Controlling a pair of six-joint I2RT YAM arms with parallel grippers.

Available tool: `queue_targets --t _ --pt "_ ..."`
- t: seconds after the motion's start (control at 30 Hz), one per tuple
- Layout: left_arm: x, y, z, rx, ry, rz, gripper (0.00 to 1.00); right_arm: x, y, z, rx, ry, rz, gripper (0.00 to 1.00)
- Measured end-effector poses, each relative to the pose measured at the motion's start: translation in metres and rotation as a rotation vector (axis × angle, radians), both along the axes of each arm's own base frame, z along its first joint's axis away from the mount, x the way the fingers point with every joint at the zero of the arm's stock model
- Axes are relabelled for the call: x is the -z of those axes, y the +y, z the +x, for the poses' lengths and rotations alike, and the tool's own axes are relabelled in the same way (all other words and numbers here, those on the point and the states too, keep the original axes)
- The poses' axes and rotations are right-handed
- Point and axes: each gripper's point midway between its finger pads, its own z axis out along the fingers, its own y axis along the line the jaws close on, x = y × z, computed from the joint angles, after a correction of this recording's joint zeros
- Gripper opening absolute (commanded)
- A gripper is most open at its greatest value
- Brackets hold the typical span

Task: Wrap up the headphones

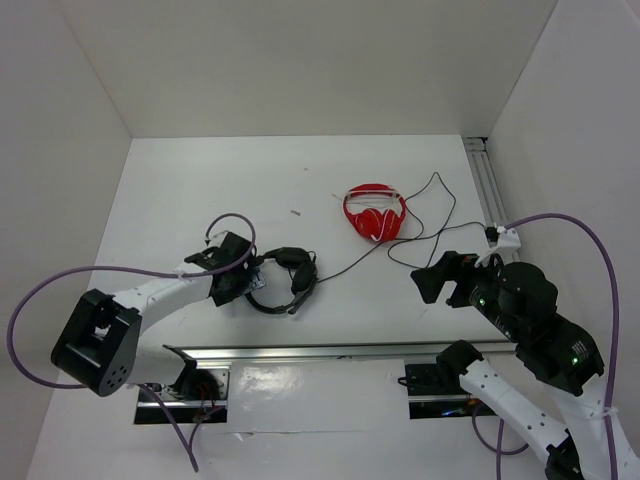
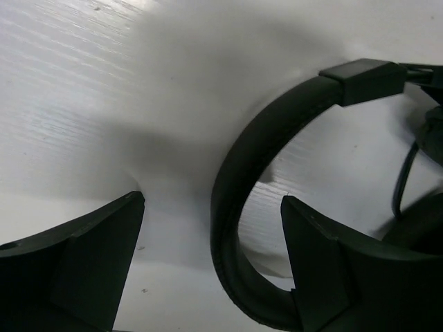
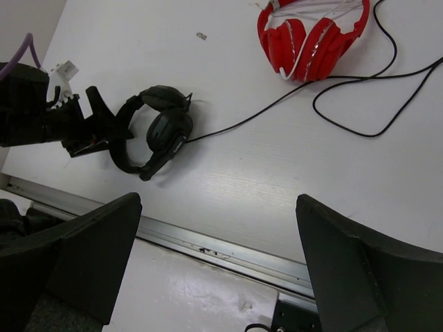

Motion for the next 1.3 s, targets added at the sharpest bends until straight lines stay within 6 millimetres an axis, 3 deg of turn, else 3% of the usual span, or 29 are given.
queue_targets --t 0.17,0.2,0.3,0.33,0.4,0.43,0.67,0.77,0.83,0.9,1.0,1.1,1.2,1.3 --pt "-0.001 -0.005 -0.004 -0.003 -0.035 -0.014 0.84 -0.001 0.002 0.0 -0.011 -0.002 0.005 1.0" --pt "-0.001 -0.005 -0.004 -0.01 -0.039 -0.014 0.71 0.0 0.003 0.0 -0.012 -0.002 0.006 1.0" --pt "0.002 -0.004 -0.006 -0.021 -0.038 -0.005 0.52 0.003 0.003 0.0 -0.014 0.004 0.003 1.0" --pt "0.003 -0.003 -0.006 -0.021 -0.035 0.001 0.29 0.003 0.004 0.0 -0.015 0.005 0.003 1.0" --pt "0.006 -0.005 -0.003 -0.028 -0.032 -0.001 0.06 0.003 0.004 0.001 -0.016 0.004 0.004 1.0" --pt "0.006 -0.006 -0.002 -0.025 -0.029 0.004 0.0 0.002 0.004 0.001 -0.017 0.002 0.006 1.0" --pt "0.002 -0.007 -0.01 -0.011 -0.012 0.043 0.0 0.0 0.006 0.001 -0.021 -0.005 0.012 1.0" --pt "-0.016 -0.001 -0.024 0.014 -0.004 0.079 0.0 -0.001 0.01 0.002 -0.038 -0.014 0.025 1.0" --pt "-0.045 0.004 -0.031 0.028 -0.029 0.102 0.0 0.002 0.015 0.003 -0.057 -0.017 0.04 1.0" --pt "-0.089 0.006 -0.026 0.041 -0.121 0.084 0.0 0.007 0.021 0.004 -0.078 -0.014 0.054 1.0" --pt "-0.18 0.011 -0.013 0.039 -0.362 0.019 0.0 0.014 0.035 0.005 -0.138 -0.021 0.093 1.0" --pt "-0.264 0.026 -0.014 0.044 -0.572 -0.011 0.0 0.015 0.061 -0.003 -0.287 -0.075 0.168 1.0" --pt "-0.317 0.049 -0.026 0.034 -0.682 0.023 0.0 0.008 0.089 -0.013 -0.463 -0.159 0.255 1.0" --pt "-0.345 0.066 -0.035 0.037 -0.72 0.081 0.0 0.0 0.11 -0.015 -0.59 -0.253 0.344 1.0"
